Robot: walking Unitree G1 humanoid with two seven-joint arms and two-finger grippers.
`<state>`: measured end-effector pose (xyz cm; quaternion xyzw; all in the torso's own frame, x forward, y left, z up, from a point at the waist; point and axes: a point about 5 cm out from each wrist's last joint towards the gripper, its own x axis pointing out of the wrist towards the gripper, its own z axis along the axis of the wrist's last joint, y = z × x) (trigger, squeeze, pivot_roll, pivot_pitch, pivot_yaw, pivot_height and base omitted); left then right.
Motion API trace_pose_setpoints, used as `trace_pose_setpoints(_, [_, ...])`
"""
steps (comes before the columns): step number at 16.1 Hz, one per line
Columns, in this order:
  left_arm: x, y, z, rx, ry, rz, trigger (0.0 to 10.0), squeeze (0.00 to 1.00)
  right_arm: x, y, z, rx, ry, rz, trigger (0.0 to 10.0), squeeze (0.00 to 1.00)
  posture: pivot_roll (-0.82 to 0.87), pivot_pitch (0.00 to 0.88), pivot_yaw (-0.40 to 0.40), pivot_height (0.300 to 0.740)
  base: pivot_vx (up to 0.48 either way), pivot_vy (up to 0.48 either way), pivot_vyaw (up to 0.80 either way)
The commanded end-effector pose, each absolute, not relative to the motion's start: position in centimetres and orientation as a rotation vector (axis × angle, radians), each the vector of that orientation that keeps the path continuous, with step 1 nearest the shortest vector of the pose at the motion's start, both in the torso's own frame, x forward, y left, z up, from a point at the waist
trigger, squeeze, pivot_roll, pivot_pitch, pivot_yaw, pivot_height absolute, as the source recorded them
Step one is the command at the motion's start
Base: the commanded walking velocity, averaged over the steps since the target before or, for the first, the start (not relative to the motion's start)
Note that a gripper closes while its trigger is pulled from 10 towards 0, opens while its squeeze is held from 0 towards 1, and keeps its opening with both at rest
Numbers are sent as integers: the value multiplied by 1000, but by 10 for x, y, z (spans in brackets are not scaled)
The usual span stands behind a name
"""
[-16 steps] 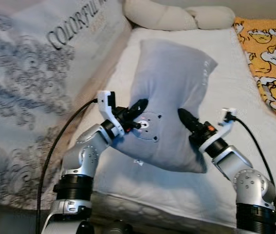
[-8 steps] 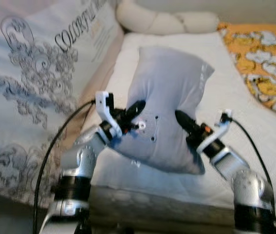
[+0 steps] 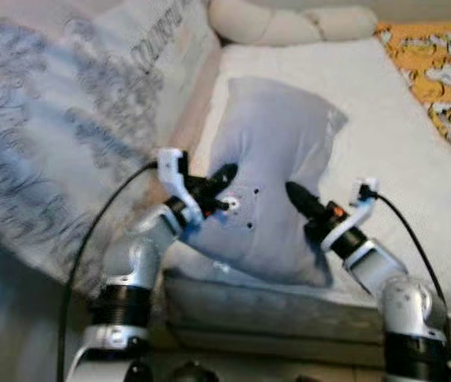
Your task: Clean up the room
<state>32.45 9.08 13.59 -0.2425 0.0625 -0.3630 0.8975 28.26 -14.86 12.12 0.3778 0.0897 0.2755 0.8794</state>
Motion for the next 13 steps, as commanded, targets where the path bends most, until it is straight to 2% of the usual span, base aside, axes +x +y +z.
trace_pose_setpoints(1, [327, 81, 145, -464, 103, -787, 10000, 0, 284, -130, 129, 793, 185, 663, 10000, 0, -25, 0, 56, 740, 0, -480, 0])
trace_pose_setpoints(8, [329, 90, 142, -428, 70, -694, 10000, 0, 287, -129, 126, 758, 227, 674, 10000, 0, 2, 0, 13, 740, 0, 0, 0])
trace_pose_setpoints(10, [329, 92, 143, -427, 60, -686, 10000, 0, 287, -125, 125, 726, 243, 699, 10000, 0, 5, 0, 10, 740, 324, 0, 0])
trace_pose_setpoints(13, [327, 93, 143, -419, 58, -692, 10000, 0, 287, -122, 124, 731, 249, 707, 10000, 0, 12, 0, 8, 740, 405, 0, 800])
